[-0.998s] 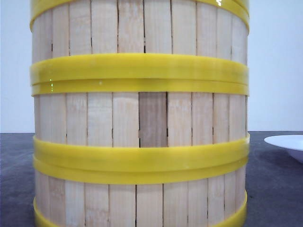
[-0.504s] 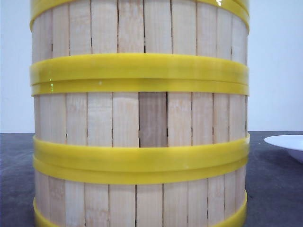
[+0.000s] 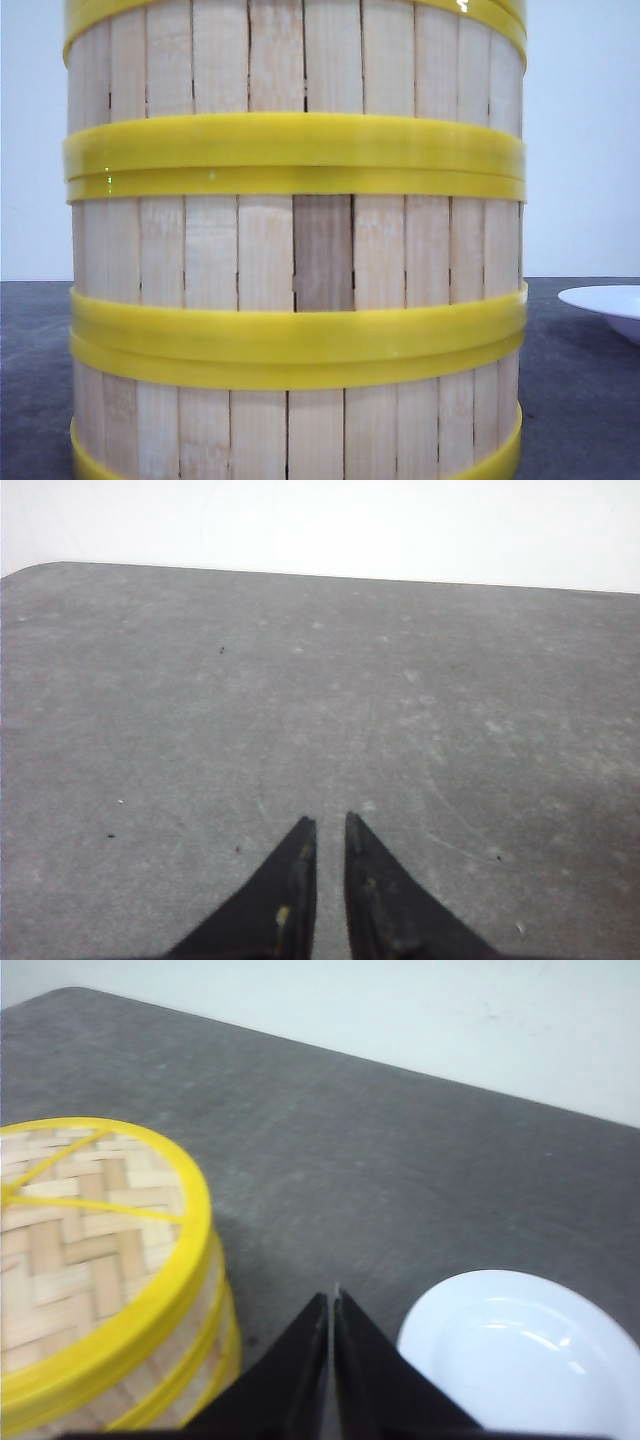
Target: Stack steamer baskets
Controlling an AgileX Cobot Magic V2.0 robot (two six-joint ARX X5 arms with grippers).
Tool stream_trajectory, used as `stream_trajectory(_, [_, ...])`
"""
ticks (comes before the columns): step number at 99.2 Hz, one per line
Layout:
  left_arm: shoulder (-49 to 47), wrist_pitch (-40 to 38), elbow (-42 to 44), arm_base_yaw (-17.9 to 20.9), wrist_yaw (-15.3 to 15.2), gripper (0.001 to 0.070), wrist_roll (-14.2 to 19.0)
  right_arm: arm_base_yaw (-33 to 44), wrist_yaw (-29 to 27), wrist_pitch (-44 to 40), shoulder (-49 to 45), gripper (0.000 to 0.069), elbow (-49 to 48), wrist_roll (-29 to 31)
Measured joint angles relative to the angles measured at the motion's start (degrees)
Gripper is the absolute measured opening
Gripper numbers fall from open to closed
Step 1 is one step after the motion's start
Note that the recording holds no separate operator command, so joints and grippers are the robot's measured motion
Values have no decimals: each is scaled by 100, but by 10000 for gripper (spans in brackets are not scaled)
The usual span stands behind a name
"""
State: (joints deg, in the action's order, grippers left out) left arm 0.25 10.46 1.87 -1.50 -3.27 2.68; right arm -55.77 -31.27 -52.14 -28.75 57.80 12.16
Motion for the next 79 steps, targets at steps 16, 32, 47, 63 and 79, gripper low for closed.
stream_trajectory(16, [0,0,0,0,0,25,-9,568,0,638,0,5,0,-671])
stream_trajectory(32, [0,0,0,0,0,25,-11,1851,846,1405,2,5,-122,-1587])
stream_trajectory(47, [0,0,0,0,0,25,-11,3475,1696,2162,70,5,-719,-1969])
stream_trajectory(63, [0,0,0,0,0,25,-11,4972,2820,2944,435,5,-1757,-1853])
stream_trajectory(79, [0,0,0,0,0,25,-11,5549,2977,3501,1093,5,-2920,-1486])
